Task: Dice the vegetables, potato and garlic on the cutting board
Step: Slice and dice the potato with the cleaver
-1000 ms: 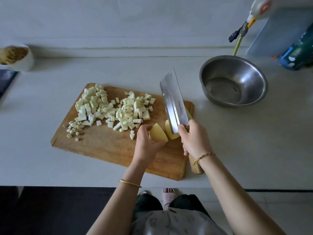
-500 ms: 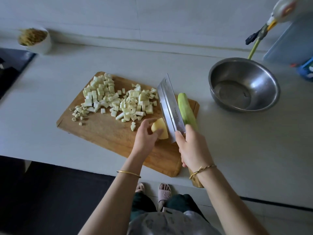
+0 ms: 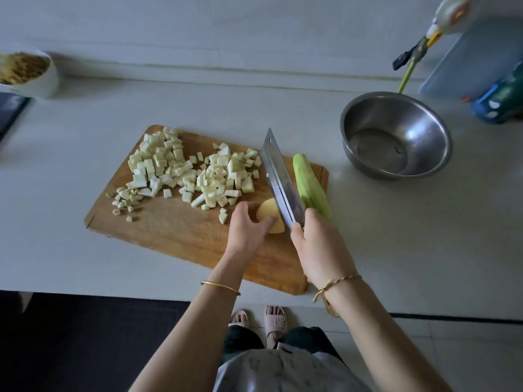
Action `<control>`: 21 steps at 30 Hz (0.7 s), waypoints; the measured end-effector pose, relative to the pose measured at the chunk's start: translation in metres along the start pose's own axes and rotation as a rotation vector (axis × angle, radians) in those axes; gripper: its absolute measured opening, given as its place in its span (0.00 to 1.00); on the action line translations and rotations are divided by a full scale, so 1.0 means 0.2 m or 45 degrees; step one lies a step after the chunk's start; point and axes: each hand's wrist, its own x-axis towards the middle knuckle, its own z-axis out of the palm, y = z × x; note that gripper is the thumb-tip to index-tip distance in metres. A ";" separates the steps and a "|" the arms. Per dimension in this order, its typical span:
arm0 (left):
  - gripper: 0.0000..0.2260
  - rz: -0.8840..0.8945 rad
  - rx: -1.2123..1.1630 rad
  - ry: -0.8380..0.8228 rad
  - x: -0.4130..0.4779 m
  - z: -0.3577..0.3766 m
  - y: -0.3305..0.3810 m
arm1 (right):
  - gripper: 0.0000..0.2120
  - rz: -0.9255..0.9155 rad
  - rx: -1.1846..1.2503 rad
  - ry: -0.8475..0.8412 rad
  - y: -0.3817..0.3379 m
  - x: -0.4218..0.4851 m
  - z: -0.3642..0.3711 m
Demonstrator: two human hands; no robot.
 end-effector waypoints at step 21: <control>0.15 0.083 0.016 -0.131 0.05 -0.04 -0.02 | 0.10 0.217 -0.035 -0.047 -0.07 0.12 0.20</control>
